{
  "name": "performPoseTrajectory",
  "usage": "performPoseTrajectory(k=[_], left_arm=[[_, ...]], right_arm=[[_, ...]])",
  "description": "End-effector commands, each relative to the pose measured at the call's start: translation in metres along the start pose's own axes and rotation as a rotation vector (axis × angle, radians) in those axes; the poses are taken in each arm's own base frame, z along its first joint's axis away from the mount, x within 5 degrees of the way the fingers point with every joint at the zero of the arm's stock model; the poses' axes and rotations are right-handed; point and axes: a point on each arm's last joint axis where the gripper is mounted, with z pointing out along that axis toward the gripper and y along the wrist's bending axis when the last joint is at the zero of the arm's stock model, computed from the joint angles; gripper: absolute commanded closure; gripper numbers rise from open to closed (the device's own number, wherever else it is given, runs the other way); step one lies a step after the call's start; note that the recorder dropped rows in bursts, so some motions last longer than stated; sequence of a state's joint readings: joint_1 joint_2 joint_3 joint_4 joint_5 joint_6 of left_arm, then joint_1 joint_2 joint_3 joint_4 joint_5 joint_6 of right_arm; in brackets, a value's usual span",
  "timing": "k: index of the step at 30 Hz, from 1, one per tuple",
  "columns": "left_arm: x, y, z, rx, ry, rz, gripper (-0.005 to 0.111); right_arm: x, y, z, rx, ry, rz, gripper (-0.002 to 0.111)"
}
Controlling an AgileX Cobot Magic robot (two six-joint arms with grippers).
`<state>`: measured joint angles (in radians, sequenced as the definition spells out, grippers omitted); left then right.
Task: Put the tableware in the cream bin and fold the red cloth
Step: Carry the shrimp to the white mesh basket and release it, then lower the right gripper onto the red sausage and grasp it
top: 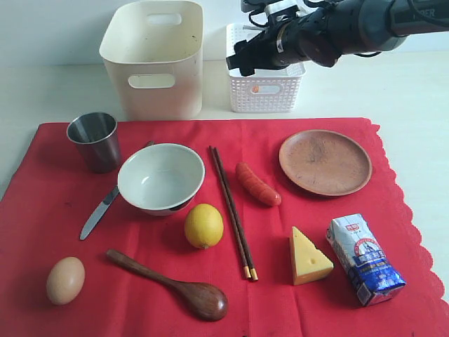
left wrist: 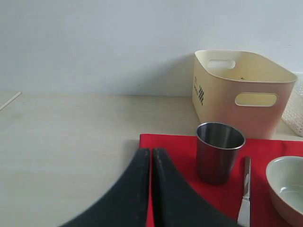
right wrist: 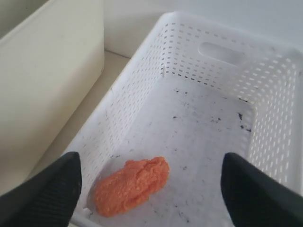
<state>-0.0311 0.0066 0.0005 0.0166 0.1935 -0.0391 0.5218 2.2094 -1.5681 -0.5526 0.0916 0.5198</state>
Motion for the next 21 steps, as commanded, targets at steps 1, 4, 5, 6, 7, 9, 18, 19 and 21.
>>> performPoseTrajectory(k=[1,4,5,6,7,9,18,19,21], left_arm=[[0.0,0.0,-0.001,-0.001,-0.007,-0.006,0.103],[0.0,0.0,-0.001,-0.001,-0.007,-0.006,0.103],[0.0,0.0,-0.001,-0.001,-0.007,-0.006,0.103],[0.0,0.0,-0.001,-0.001,-0.007,-0.006,0.103],[0.0,0.0,-0.001,-0.001,-0.007,-0.006,0.103],[0.0,0.0,-0.001,-0.001,-0.007,-0.006,0.103],[0.0,0.0,-0.001,-0.001,-0.007,-0.006,0.103],[0.0,0.0,-0.001,-0.001,-0.007,-0.006,0.103],[0.0,0.0,-0.001,-0.001,-0.007,-0.006,0.103]], right_arm=[[-0.017,-0.006,-0.016,0.027,-0.022,0.004,0.031],[-0.03,-0.011,-0.035,0.067,-0.009,0.011,0.031],[-0.036,-0.013,-0.043,0.079,-0.01,0.014,0.031],[-0.04,-0.013,-0.05,0.091,-0.003,0.019,0.031],[-0.045,-0.015,-0.06,0.11,0.009,0.022,0.031],[-0.05,-0.018,-0.074,0.142,0.034,0.032,0.032],[-0.066,-0.005,-0.129,0.123,0.156,-0.015,0.066],[-0.064,0.0,-0.132,0.098,0.183,-0.036,0.072],[-0.06,0.008,-0.136,0.056,0.245,-0.068,0.085]])
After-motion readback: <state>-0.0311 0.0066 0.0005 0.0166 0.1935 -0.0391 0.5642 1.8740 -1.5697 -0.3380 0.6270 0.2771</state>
